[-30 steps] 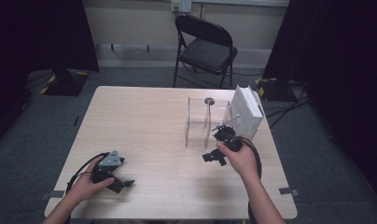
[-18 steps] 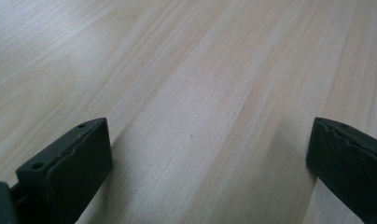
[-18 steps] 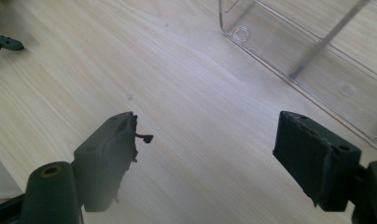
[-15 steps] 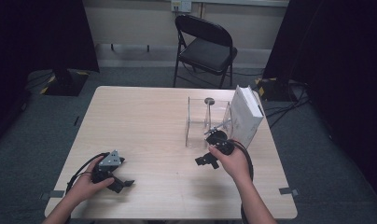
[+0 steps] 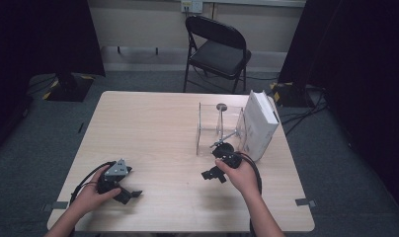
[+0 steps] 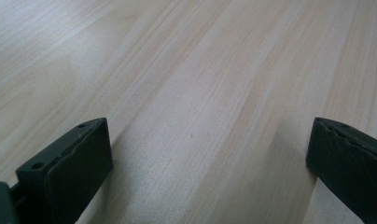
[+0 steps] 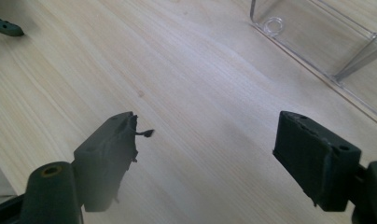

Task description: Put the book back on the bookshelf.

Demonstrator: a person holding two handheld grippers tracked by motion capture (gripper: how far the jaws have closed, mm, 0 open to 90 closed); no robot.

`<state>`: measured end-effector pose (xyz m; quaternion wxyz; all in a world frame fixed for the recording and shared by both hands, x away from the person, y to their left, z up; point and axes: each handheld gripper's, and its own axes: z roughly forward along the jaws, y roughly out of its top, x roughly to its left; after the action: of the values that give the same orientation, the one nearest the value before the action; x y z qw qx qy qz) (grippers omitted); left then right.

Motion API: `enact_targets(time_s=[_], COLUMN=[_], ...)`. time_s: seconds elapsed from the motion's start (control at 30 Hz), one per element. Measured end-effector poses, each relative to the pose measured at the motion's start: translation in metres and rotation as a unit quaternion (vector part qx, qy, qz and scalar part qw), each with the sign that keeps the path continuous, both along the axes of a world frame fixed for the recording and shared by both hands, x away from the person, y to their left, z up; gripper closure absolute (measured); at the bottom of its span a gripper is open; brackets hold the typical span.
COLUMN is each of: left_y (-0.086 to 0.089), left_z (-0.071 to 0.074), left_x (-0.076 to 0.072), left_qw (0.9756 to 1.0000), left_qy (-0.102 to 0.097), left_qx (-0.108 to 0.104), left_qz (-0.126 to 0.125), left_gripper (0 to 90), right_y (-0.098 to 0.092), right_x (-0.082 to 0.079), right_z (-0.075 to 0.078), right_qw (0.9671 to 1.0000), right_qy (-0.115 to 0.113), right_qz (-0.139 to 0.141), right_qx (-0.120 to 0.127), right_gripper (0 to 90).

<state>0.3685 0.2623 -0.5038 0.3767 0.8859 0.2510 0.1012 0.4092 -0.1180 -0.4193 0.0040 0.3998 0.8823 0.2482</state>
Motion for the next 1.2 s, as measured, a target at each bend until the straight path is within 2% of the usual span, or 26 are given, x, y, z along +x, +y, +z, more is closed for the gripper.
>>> enact_targets(time_s=[0.4, 0.67, 0.9, 1.13, 1.2], left_y=[0.0, 0.0, 0.0, 0.0, 0.0], left_z=[0.0, 0.0, 0.0, 0.0, 0.0], left_x=[0.0, 0.0, 0.0, 0.0, 0.0], left_qw=[1.0, 1.0, 1.0, 1.0, 1.0], left_qy=[0.0, 0.0, 0.002, 0.0, 0.001], left_qx=[0.0, 0.0, -0.001, 0.0, 0.0], left_qz=[0.0, 0.0, 0.0, 0.0, 0.0], left_gripper=[0.0, 0.0, 0.0, 0.0, 0.0], right_y=[0.01, 0.017, 0.025, 0.031, 0.032], right_x=[-0.002, -0.003, -0.005, -0.007, -0.007], right_z=[-0.018, -0.028, -0.039, -0.047, -0.049], right_qw=[0.9999, 0.9998, 0.9995, 0.9993, 0.9991], right_qy=[0.007, 0.001, 0.006, -0.002, -0.01], right_qz=[0.009, 0.02, 0.027, 0.037, 0.04], right_qx=[0.006, 0.002, 0.012, 0.007, 0.006], right_gripper=[19.7, 19.7, 19.8, 19.8, 19.8])
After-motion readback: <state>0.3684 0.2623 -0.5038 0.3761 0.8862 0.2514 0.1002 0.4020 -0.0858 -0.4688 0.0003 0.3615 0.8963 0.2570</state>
